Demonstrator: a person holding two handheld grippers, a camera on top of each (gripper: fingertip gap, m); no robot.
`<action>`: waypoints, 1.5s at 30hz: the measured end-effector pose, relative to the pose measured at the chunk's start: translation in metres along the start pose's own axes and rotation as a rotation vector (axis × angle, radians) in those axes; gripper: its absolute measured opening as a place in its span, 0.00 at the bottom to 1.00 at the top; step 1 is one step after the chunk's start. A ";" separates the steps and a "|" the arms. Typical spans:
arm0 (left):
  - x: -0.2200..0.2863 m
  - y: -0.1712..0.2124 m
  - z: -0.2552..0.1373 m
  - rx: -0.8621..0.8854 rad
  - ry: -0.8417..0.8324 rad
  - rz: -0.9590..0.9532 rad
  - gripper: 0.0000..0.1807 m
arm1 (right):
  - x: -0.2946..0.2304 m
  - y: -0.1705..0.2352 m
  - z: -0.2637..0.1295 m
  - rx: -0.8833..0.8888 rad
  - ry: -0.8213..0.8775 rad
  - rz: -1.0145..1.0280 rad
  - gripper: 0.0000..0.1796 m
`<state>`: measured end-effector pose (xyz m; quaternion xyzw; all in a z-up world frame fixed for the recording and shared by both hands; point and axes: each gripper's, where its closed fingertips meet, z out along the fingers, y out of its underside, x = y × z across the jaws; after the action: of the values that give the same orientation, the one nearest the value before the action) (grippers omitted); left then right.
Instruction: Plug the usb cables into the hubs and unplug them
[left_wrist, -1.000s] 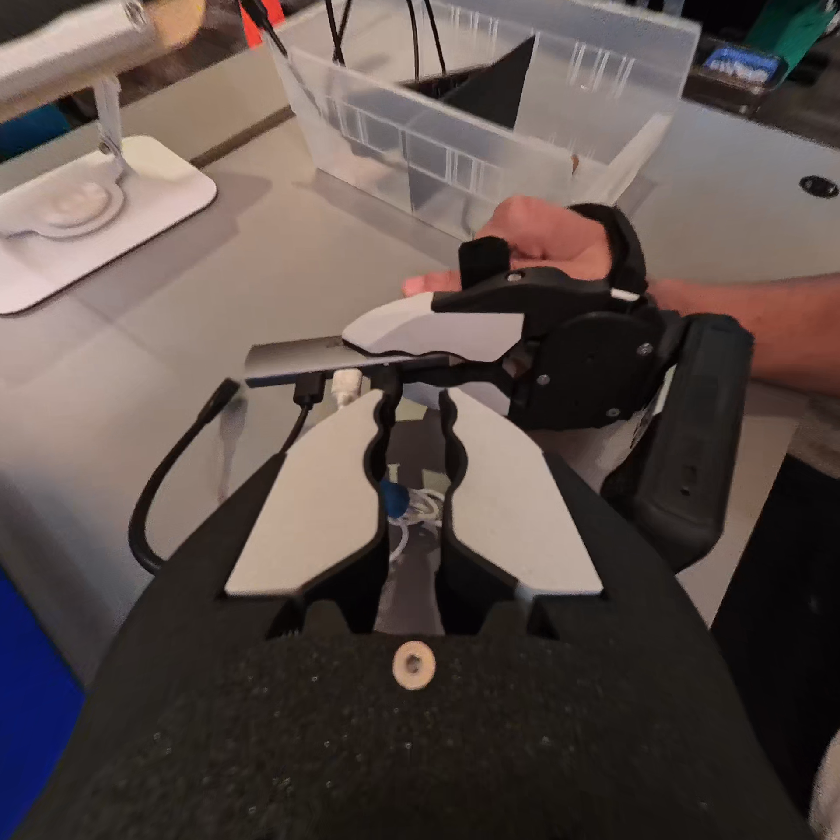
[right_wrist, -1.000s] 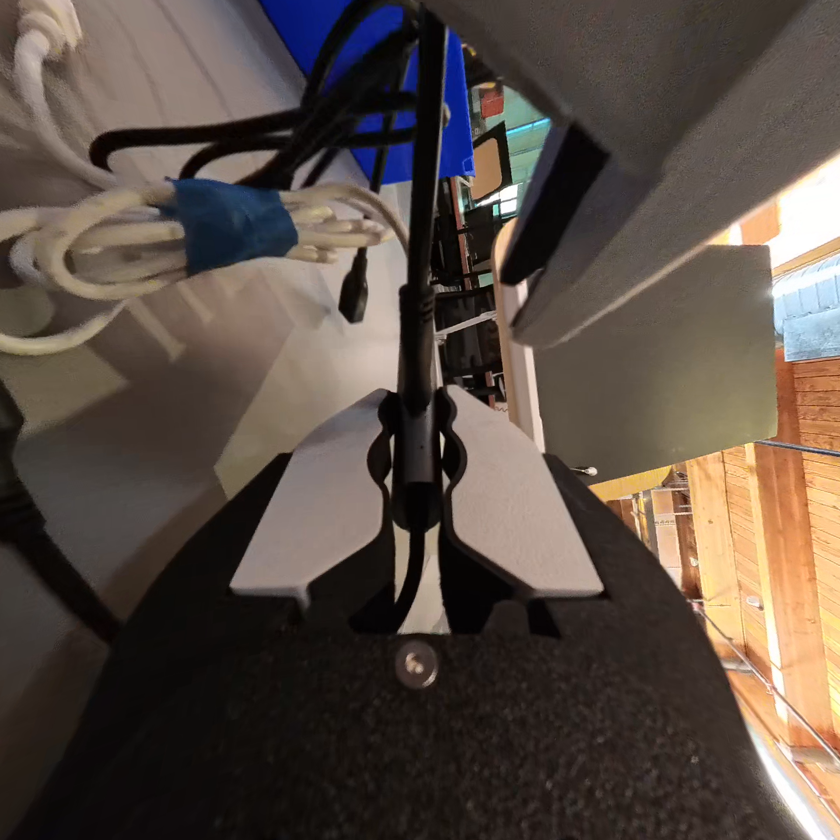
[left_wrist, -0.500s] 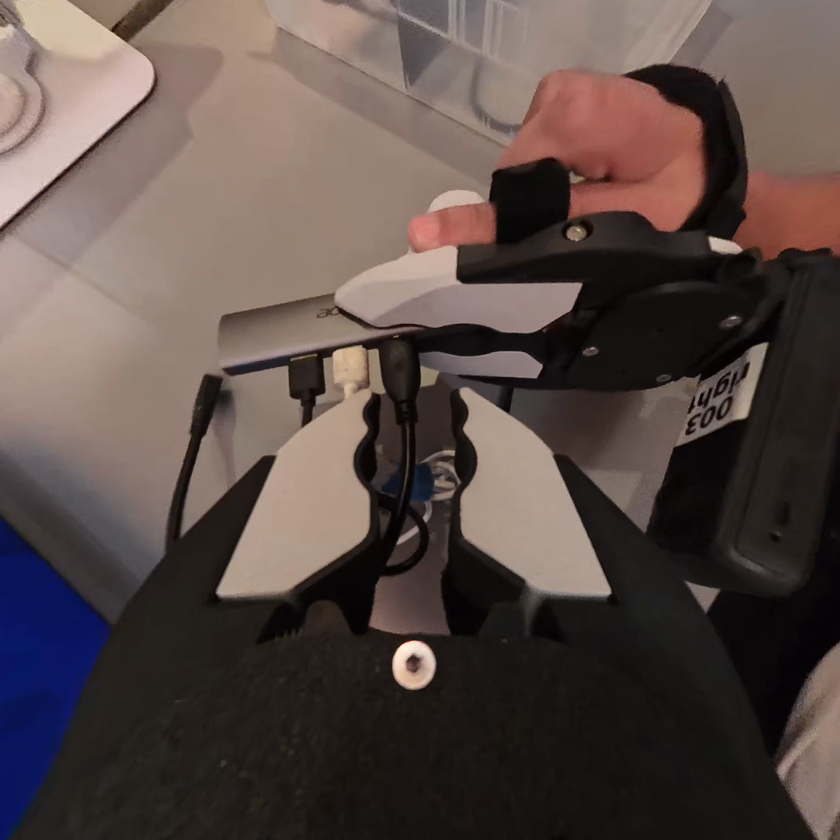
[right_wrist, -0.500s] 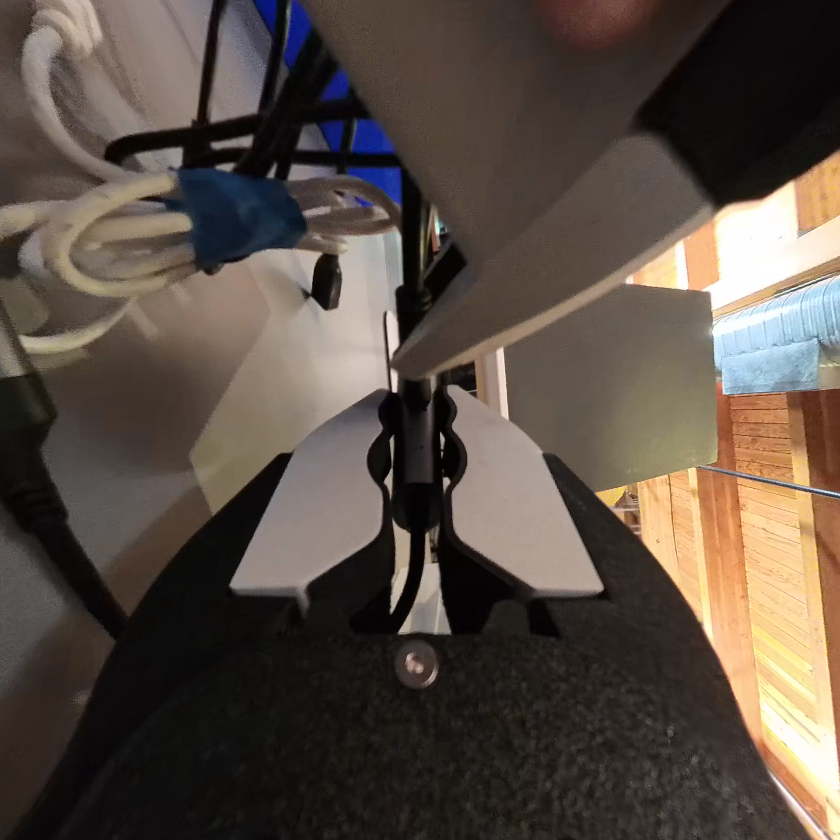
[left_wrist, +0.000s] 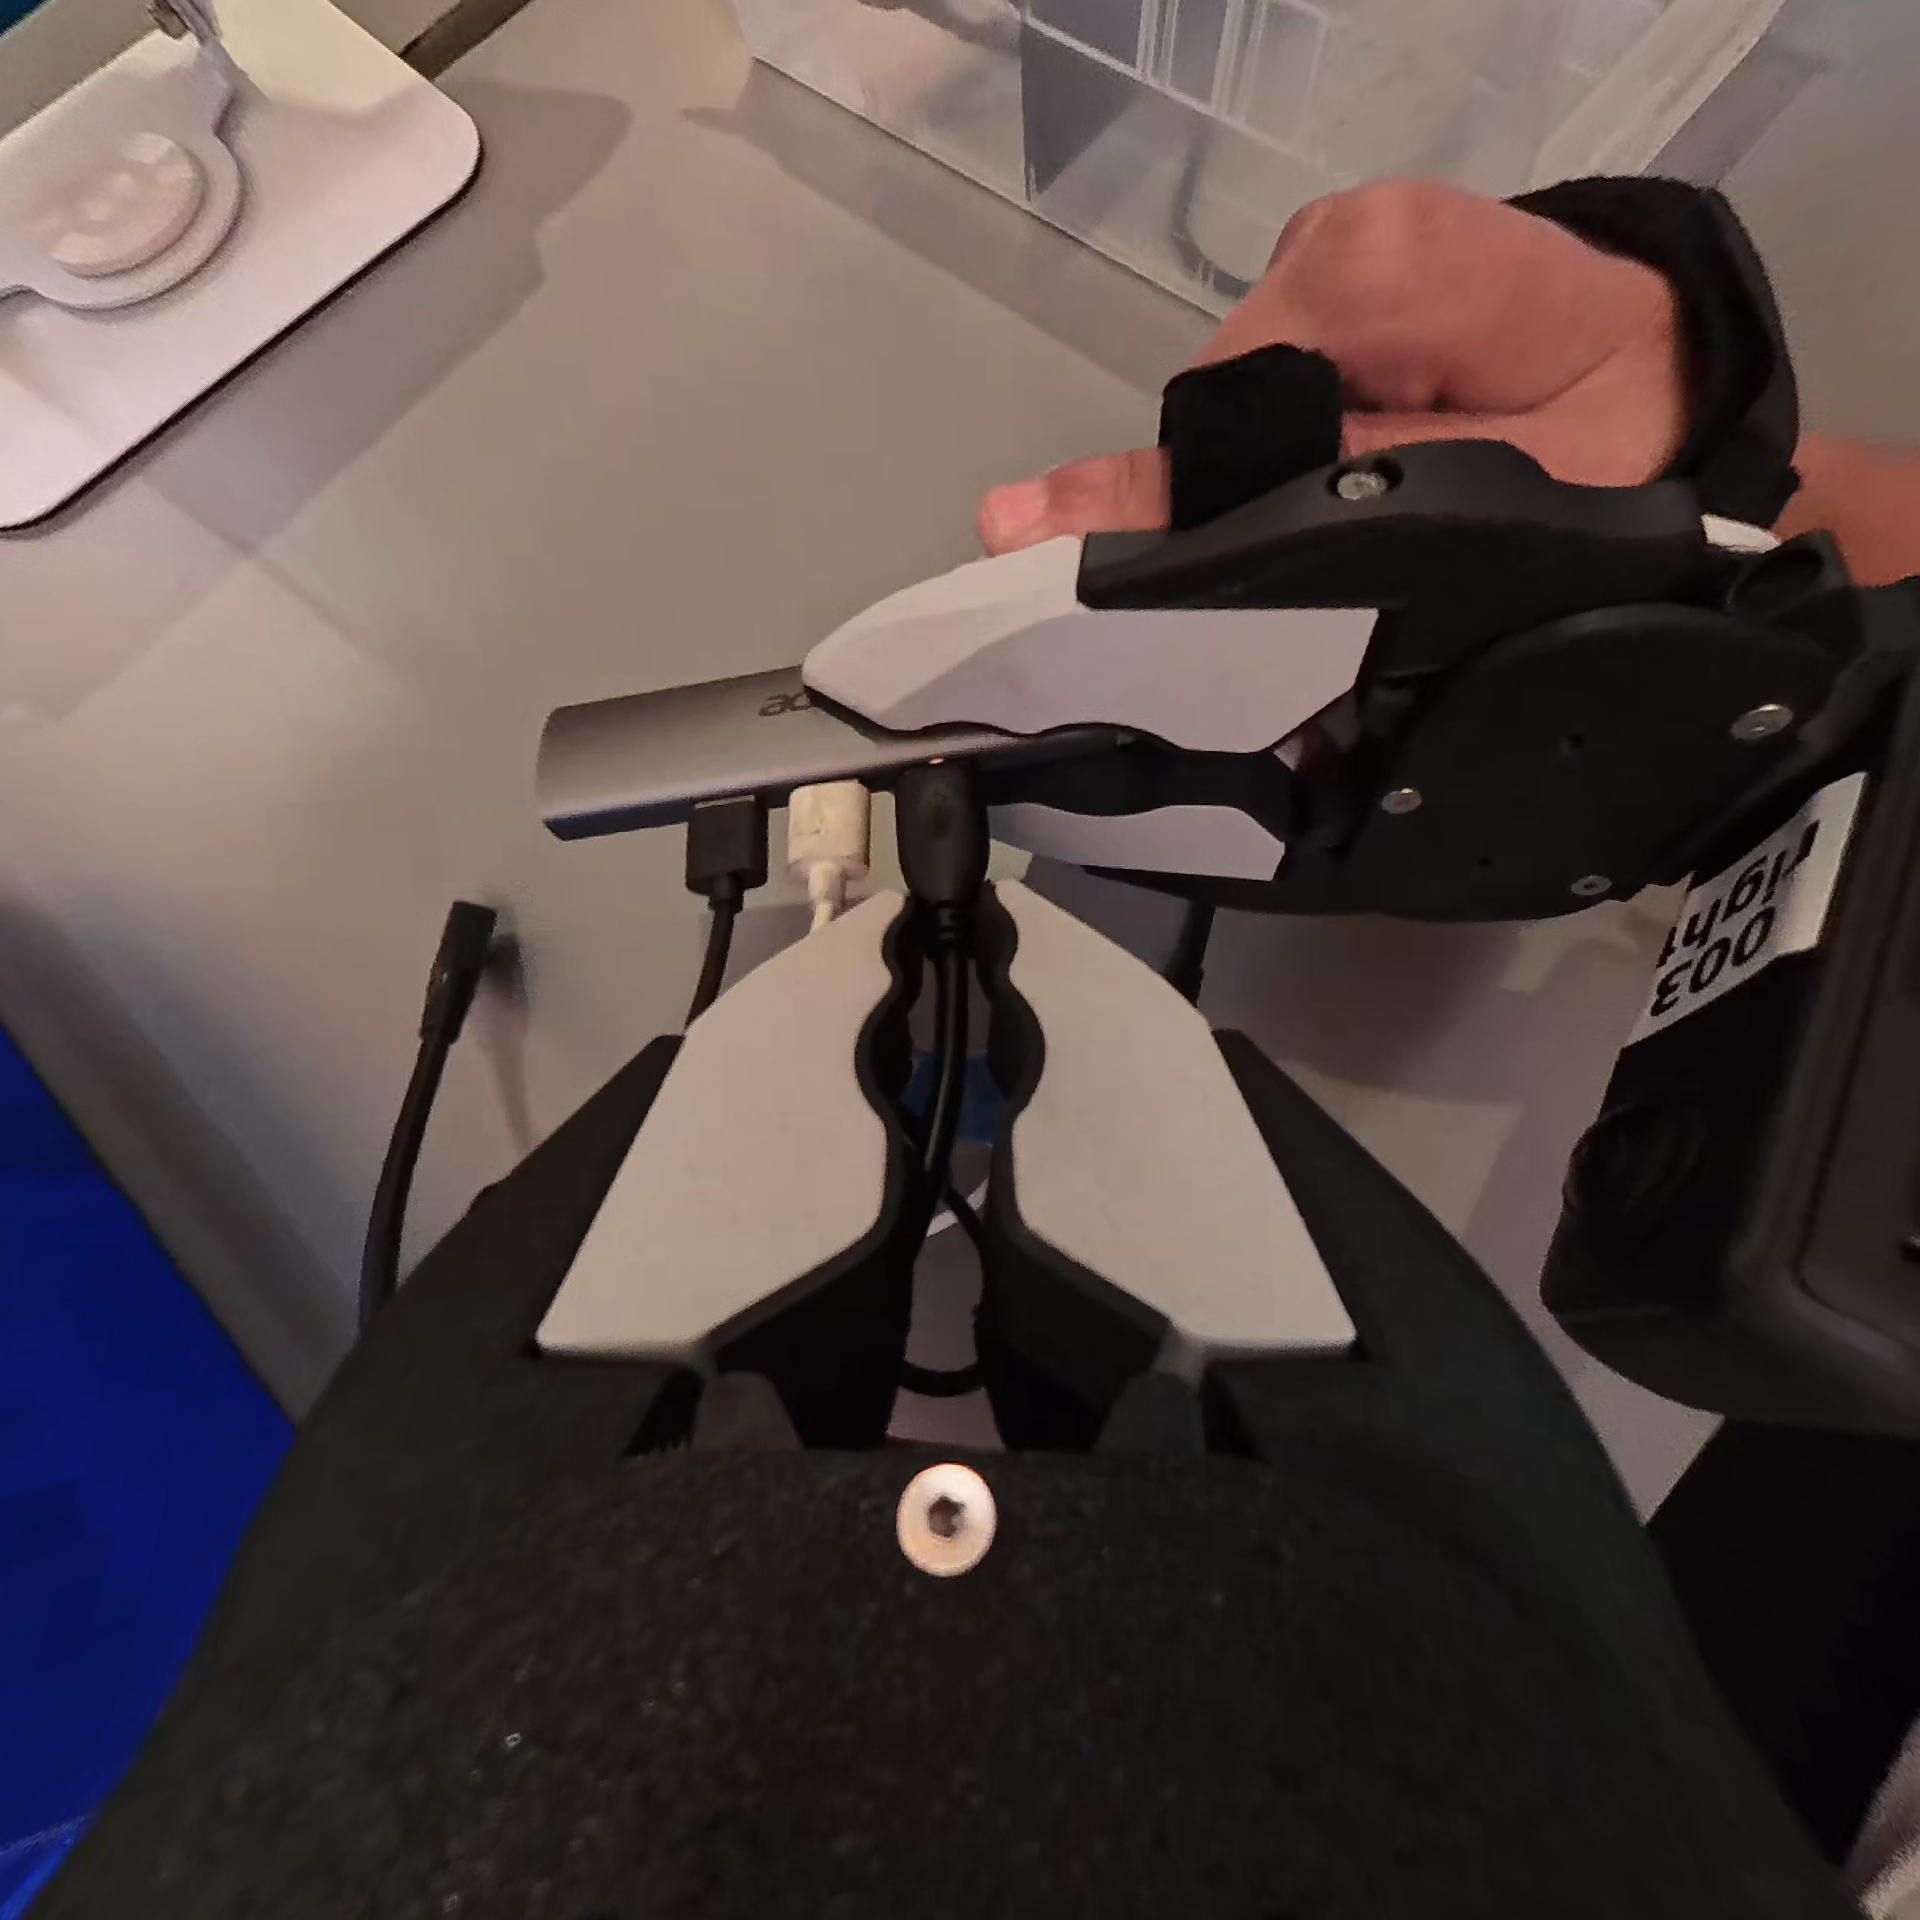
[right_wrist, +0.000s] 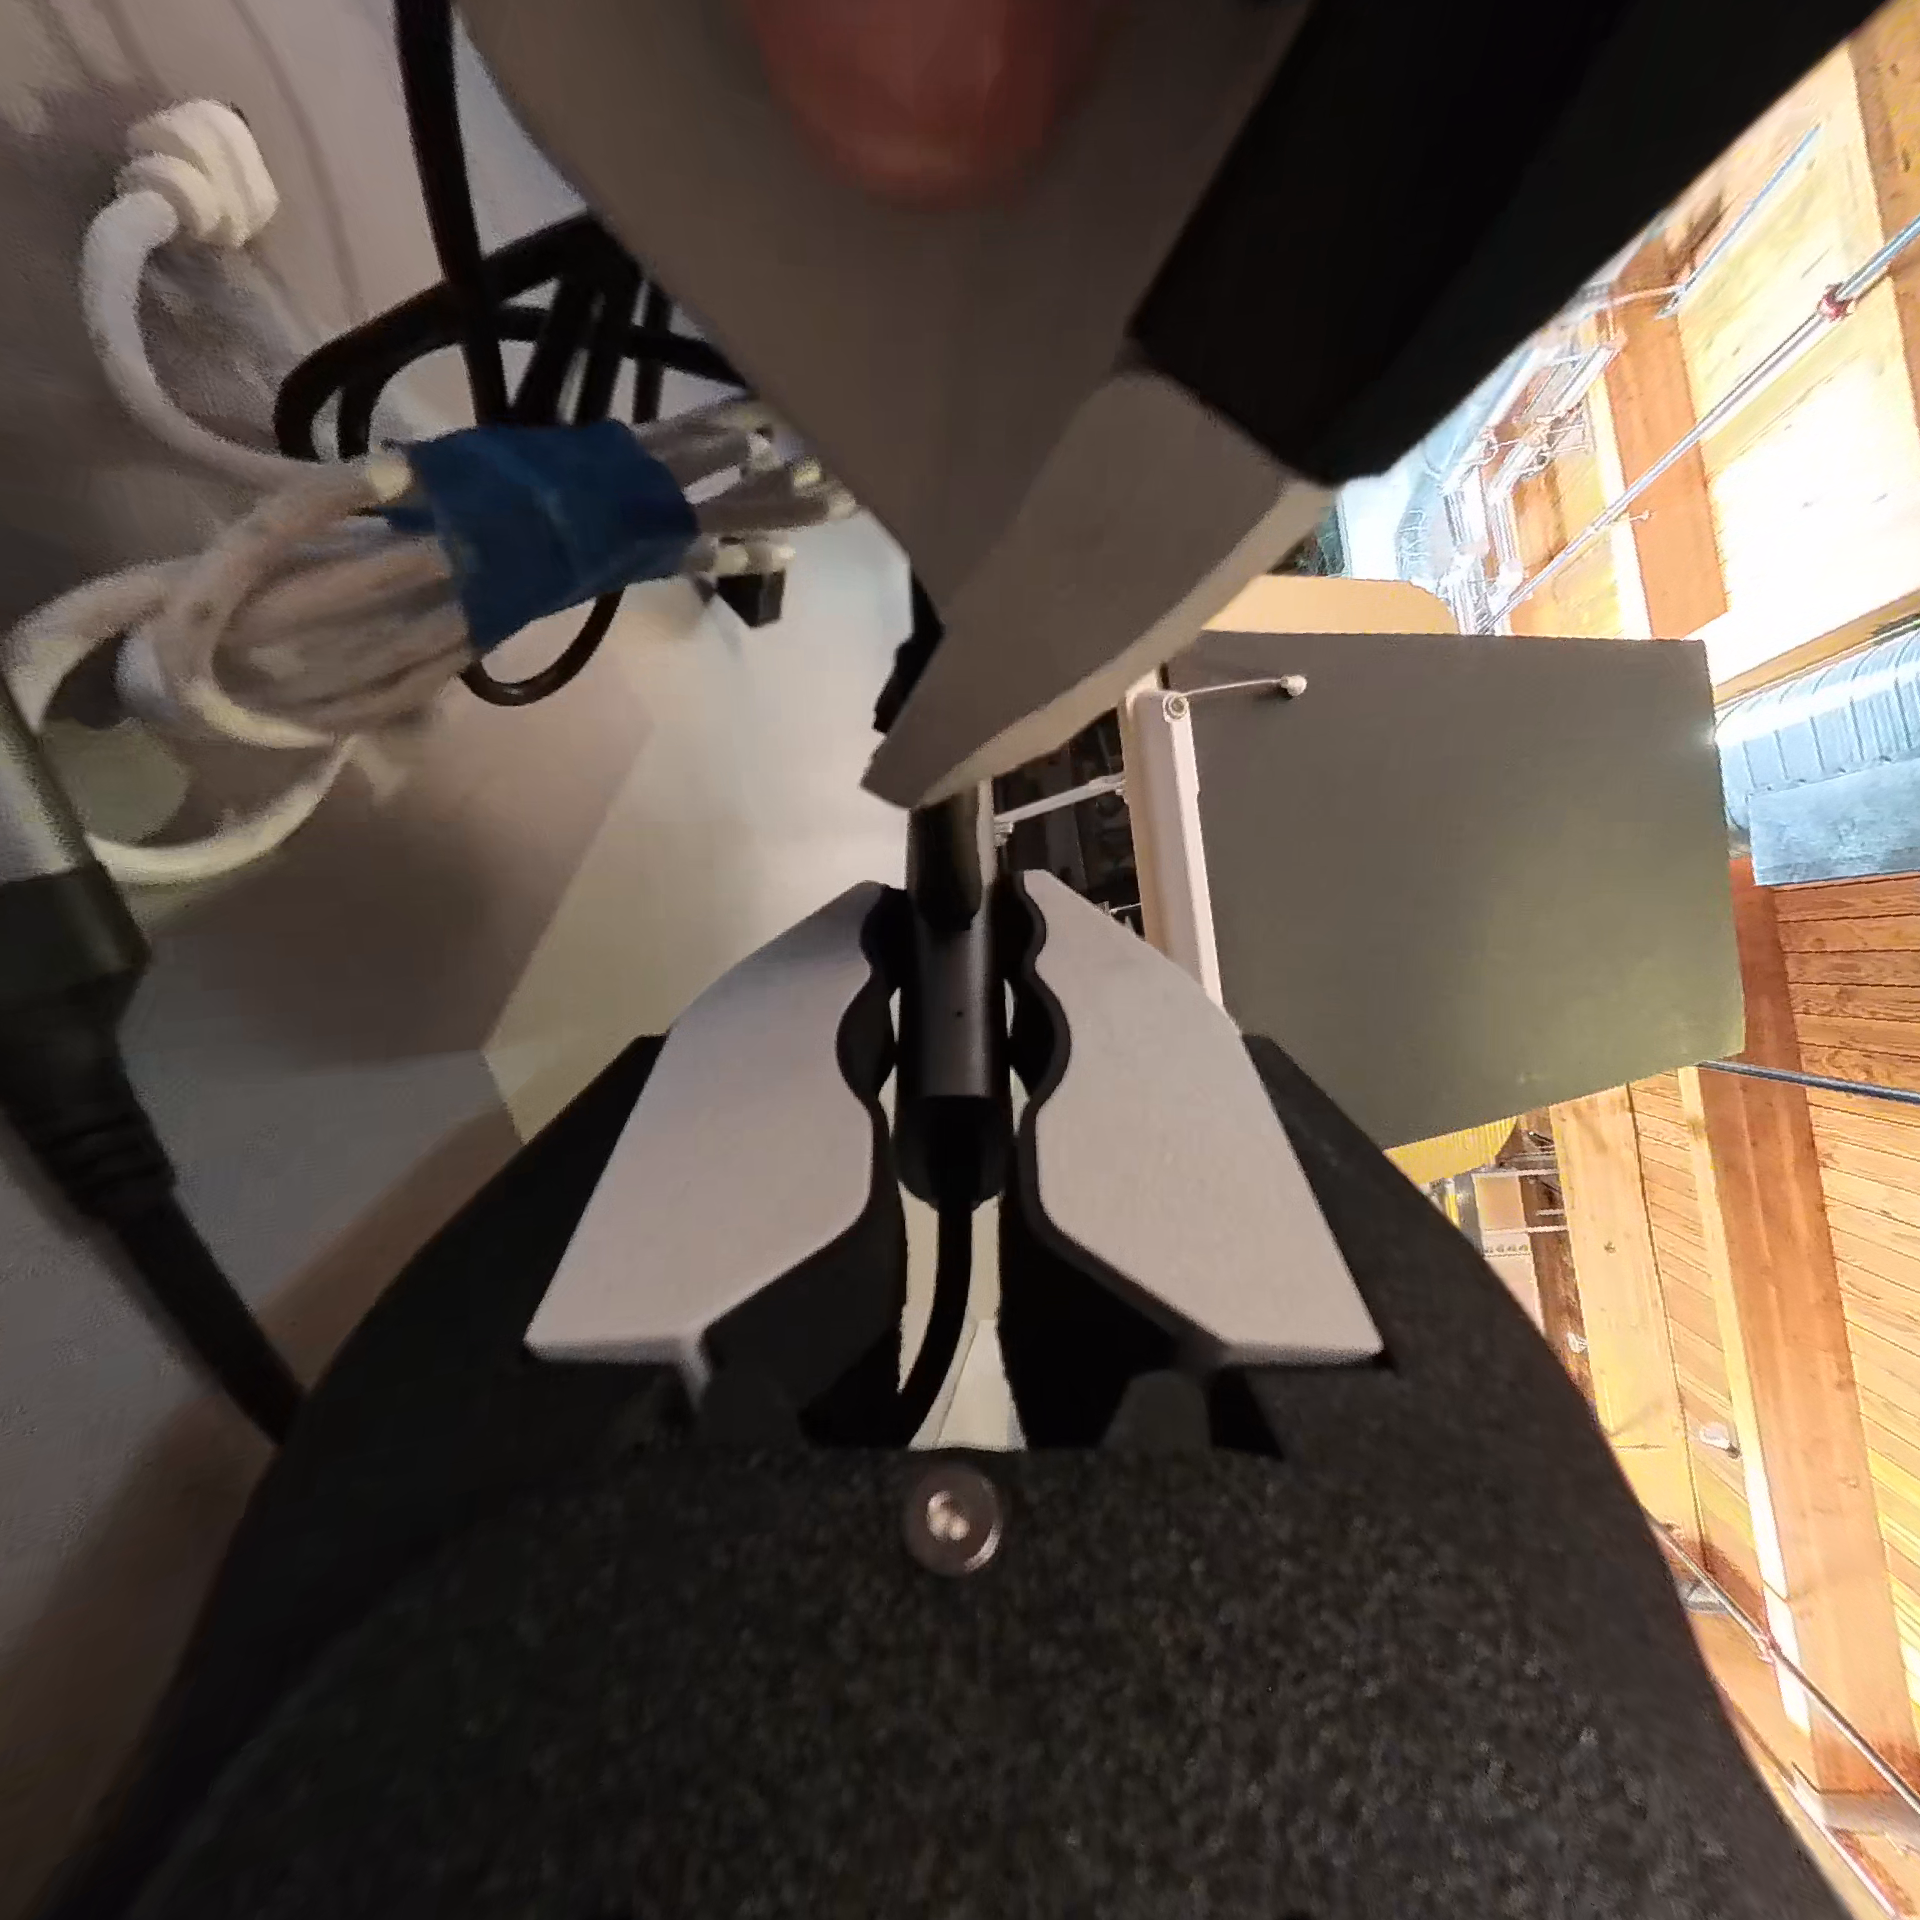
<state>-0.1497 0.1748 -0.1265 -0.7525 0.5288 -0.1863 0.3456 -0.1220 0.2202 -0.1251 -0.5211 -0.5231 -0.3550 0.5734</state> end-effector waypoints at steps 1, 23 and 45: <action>0.000 0.001 -0.001 0.004 -0.001 0.000 0.05 | 0.000 -0.001 0.000 0.001 0.002 0.001 0.10; 0.001 0.065 -0.016 0.041 0.115 -0.085 0.14 | -0.003 0.022 0.011 -0.105 -0.013 0.107 0.10; 0.007 0.022 -0.049 0.283 0.185 -0.120 0.16 | 0.082 0.060 -0.038 -0.235 0.035 0.175 0.09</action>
<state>-0.1931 0.1480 -0.1091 -0.7064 0.4808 -0.3475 0.3861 -0.0395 0.2074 -0.0554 -0.6218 -0.4205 -0.3714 0.5465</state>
